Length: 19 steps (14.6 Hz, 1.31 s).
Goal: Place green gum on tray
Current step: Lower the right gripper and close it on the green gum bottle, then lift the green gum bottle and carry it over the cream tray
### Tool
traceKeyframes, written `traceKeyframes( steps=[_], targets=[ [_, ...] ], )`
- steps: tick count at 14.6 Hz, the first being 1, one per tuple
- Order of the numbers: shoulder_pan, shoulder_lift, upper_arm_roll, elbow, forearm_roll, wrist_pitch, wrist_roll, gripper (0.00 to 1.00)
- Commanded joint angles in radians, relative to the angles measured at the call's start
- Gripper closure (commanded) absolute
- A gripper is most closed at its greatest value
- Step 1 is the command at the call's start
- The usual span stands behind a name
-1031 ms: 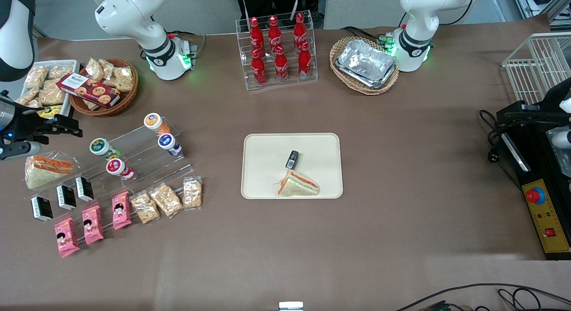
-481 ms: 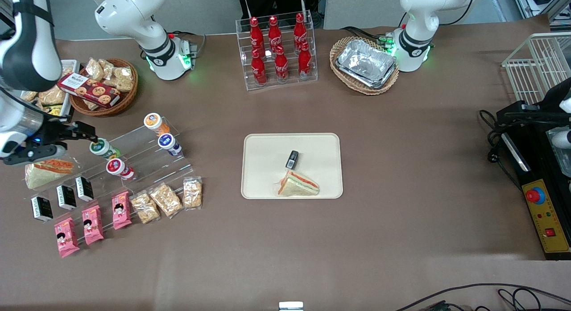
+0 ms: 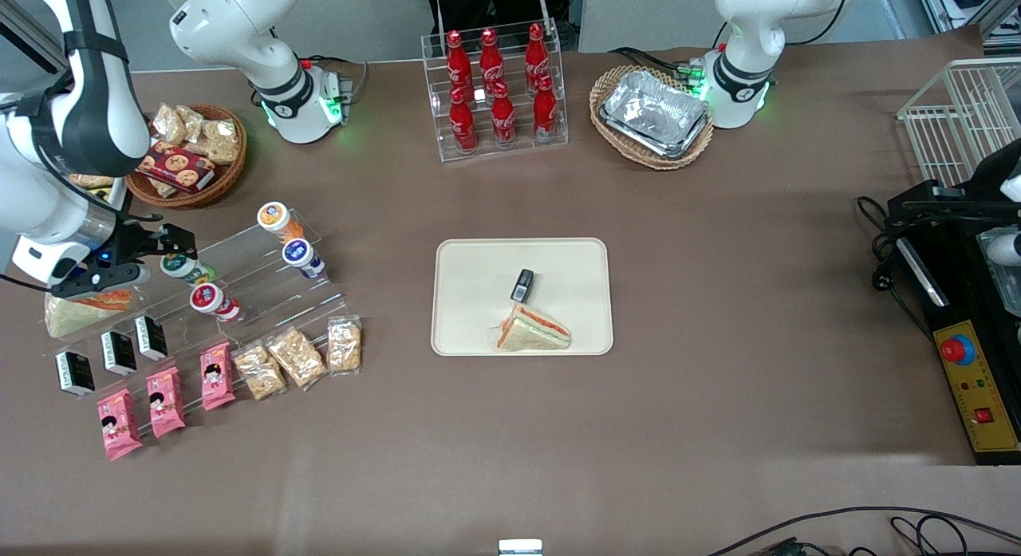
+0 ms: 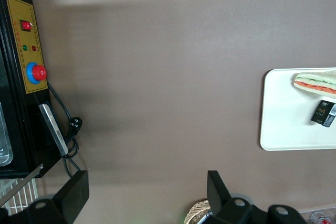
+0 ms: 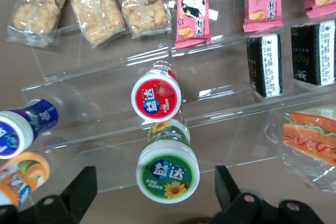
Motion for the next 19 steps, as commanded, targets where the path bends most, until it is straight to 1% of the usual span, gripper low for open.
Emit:
traceKeyframes(
  steps=[1, 5, 6, 8, 9, 12, 13, 14, 15, 17, 19],
  targets=[
    [-0.017, -0.043, 0.001, -0.081, -0.043, 0.076, 0.011, 0.0],
    [-0.024, -0.042, 0.001, -0.128, -0.045, 0.132, 0.012, 0.0],
    [-0.024, -0.04, 0.001, -0.13, -0.045, 0.133, 0.012, 0.04],
    [-0.022, -0.037, 0.002, -0.128, -0.054, 0.135, 0.014, 0.27],
    [-0.022, -0.037, 0.004, -0.128, -0.068, 0.135, 0.015, 0.44],
    [-0.022, -0.039, 0.004, -0.124, -0.073, 0.132, 0.006, 0.71],
    [-0.021, -0.039, 0.007, -0.115, -0.077, 0.124, 0.003, 0.73],
    [-0.021, -0.042, 0.01, -0.09, -0.085, 0.115, 0.006, 0.73],
    [-0.014, -0.042, 0.011, -0.051, -0.085, 0.075, 0.006, 0.73],
    [-0.005, -0.037, 0.016, 0.058, -0.08, -0.069, 0.003, 0.73],
    [0.018, -0.039, 0.021, 0.161, -0.074, -0.179, 0.006, 0.73]
  ],
)
